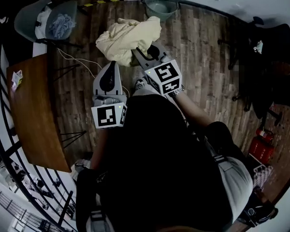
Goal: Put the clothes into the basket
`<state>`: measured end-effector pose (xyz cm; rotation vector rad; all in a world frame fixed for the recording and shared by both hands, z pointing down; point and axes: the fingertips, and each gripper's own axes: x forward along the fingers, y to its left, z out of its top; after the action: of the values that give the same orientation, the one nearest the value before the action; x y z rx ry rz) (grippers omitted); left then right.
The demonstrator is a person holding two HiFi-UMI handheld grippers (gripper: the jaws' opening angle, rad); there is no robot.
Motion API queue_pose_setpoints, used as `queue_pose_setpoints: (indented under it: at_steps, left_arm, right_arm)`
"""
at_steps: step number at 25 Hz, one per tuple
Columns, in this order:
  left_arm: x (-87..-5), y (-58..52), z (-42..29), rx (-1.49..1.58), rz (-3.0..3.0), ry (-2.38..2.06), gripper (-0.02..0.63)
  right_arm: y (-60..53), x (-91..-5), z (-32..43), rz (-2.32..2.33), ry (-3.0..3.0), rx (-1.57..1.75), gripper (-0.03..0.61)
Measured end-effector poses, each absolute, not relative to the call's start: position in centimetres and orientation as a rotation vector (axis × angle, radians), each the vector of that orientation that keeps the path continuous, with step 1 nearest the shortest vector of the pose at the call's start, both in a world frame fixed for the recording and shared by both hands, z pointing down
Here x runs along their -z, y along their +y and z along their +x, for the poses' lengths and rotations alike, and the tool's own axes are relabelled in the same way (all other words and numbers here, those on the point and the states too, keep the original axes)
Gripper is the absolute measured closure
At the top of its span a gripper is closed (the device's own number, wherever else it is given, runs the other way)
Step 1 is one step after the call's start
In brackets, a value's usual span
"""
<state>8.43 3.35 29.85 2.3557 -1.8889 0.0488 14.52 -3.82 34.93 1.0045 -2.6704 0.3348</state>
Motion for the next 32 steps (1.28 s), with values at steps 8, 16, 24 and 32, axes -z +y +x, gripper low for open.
queue_pose_setpoints:
  at_steps: [8,16,24,32]
  left_arm:
    - [-30.6,0.5,15.3,-0.040,2.509,-1.671,0.600]
    - [-31.4,-4.3,19.7,-0.026,2.618,-1.458,0.600]
    - [-32.2,-12.9,22.5,-0.026,2.634,-1.363,0.600]
    - [-33.0,-22.6,21.3,-0.040,2.614,-1.300,0.600]
  right_arm:
    - [-4.5,-36.4,22.6,1.223,-2.565,-0.375,0.477]
    - [-7.8,-37.2,28.1,1.418,-2.439,-0.405,0.477]
    - [-15.4,-39.9,30.3,1.419,-2.339,-0.470,0.477]
    - [-23.9,-40.1,29.5,1.437,-2.299,-0.506,0.477]
